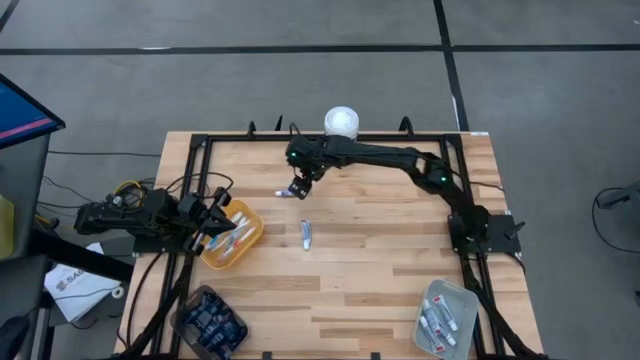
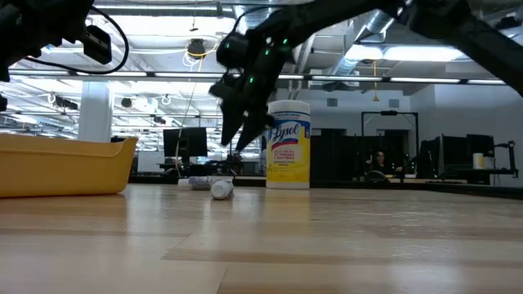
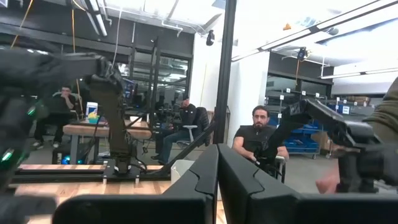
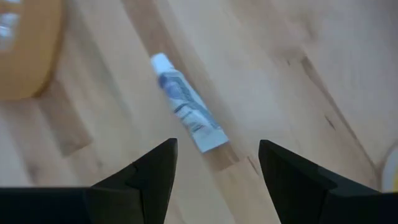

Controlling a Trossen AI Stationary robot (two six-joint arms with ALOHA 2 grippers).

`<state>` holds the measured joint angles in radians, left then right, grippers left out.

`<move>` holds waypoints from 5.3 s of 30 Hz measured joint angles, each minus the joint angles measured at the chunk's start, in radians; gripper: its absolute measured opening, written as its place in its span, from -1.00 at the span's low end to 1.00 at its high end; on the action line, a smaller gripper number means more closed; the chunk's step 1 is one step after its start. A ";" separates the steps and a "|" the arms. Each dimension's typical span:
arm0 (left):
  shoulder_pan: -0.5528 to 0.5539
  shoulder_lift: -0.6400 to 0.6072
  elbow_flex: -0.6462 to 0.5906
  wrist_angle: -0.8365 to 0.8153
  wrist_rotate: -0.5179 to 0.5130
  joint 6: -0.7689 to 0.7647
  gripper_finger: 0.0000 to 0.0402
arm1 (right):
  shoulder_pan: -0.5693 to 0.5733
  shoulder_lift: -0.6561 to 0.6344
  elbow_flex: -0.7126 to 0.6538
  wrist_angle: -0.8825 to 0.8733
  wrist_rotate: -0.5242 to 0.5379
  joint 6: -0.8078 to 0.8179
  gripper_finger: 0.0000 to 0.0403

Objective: Pick & Place Travel size toiletries
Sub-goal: Put the white toothpaste into the white bin

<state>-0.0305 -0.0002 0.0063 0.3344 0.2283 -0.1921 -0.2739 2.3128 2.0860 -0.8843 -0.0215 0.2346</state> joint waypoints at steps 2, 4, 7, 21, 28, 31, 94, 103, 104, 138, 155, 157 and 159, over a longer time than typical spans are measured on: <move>0.000 0.000 0.000 0.000 0.000 0.000 -0.99 | -0.010 0.041 0.031 -0.012 -0.010 0.006 0.09; 0.000 0.000 0.000 0.000 0.000 0.000 -0.99 | -0.016 0.078 0.059 -0.020 -0.016 0.014 0.09; 0.000 0.000 0.000 0.000 0.000 0.000 -0.99 | -0.014 0.114 0.087 -0.025 -0.028 0.020 0.08; 0.000 0.000 0.000 0.000 0.001 0.000 -0.99 | 0.022 0.108 0.172 -0.084 -0.026 -0.161 0.08; 0.000 0.000 0.000 0.000 0.001 0.000 -0.99 | 0.052 0.106 0.264 -0.096 0.027 -0.444 0.27; 0.000 0.000 0.000 0.000 0.001 0.000 -0.99 | 0.046 0.106 0.264 -0.114 0.045 -0.469 0.39; 0.016 0.320 0.065 0.579 -0.783 -0.565 -0.99 | 0.470 -0.967 0.266 -0.177 0.239 -0.238 0.44; 0.223 0.623 0.548 0.028 -0.410 -0.469 -0.99 | 0.510 -1.028 0.268 -0.223 0.290 -0.237 0.44; 0.246 0.678 0.617 -0.146 -0.364 -0.448 -0.99 | 0.509 -1.028 0.268 -0.229 0.289 -0.234 0.44; 0.446 1.632 0.897 -0.818 -0.307 0.269 0.15 | 0.607 -1.015 0.268 -0.345 0.286 -0.110 0.44; 0.451 1.723 0.899 -0.800 -0.244 0.262 -0.75 | 0.607 -1.016 0.258 -0.366 0.286 -0.069 0.44; 0.452 1.715 0.897 -0.800 -0.247 0.240 -0.76 | 0.607 -1.016 0.244 -0.376 0.291 -0.059 0.44; 0.449 1.708 0.897 -0.794 -0.248 0.232 -0.76 | 0.607 -1.014 0.236 -0.403 0.311 -0.047 0.44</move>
<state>0.4181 1.7081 0.9031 -0.4596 -0.0197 0.0401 0.3328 1.2987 2.3216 -1.2873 0.2899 0.1873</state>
